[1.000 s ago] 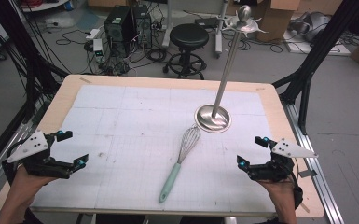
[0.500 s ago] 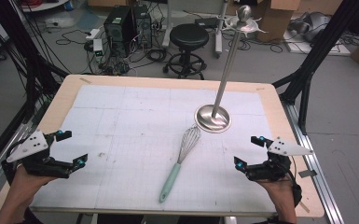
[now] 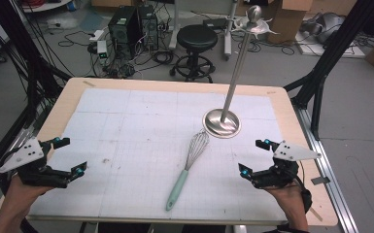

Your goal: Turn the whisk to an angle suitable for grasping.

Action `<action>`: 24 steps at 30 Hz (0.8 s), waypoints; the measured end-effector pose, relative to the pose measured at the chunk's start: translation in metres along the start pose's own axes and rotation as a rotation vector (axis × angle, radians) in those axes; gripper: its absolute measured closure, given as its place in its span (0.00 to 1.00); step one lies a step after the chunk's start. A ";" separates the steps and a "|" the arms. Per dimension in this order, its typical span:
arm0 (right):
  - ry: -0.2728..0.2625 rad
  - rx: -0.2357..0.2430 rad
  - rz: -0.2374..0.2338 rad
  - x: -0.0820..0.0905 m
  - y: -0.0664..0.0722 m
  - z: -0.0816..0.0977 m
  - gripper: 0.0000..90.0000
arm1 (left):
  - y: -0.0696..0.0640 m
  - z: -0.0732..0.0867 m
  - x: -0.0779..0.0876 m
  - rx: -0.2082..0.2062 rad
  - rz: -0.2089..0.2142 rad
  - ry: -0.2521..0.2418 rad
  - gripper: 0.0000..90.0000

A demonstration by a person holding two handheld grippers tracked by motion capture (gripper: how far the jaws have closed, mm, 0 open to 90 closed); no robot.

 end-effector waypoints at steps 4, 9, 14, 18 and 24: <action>0.013 0.027 -0.028 -0.003 0.004 -0.006 0.01 | -0.002 -0.001 -0.001 -0.001 0.009 -0.002 0.02; 0.028 0.058 -0.070 -0.008 0.007 -0.013 0.01 | -0.006 0.000 -0.007 -0.005 0.018 0.008 0.02; 0.076 0.102 -0.111 -0.013 0.011 -0.020 0.01 | -0.008 0.000 -0.012 -0.010 0.027 0.011 0.02; 0.100 0.132 -0.152 -0.017 0.013 -0.026 0.01 | -0.009 -0.001 -0.015 -0.009 0.031 0.010 0.02; 0.158 0.178 -0.220 -0.025 0.021 -0.034 0.01 | -0.007 0.000 -0.015 -0.008 0.027 0.011 0.02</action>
Point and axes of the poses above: each handheld gripper's, and its own axes: x roughly backward along the jaws, z roughly out of its underside, y roughly to its left, the point moved 7 cm from there along -x, roughly forward along the jaws, and after that the axes turned 12 degrees about -z, right-handed, at the moved point
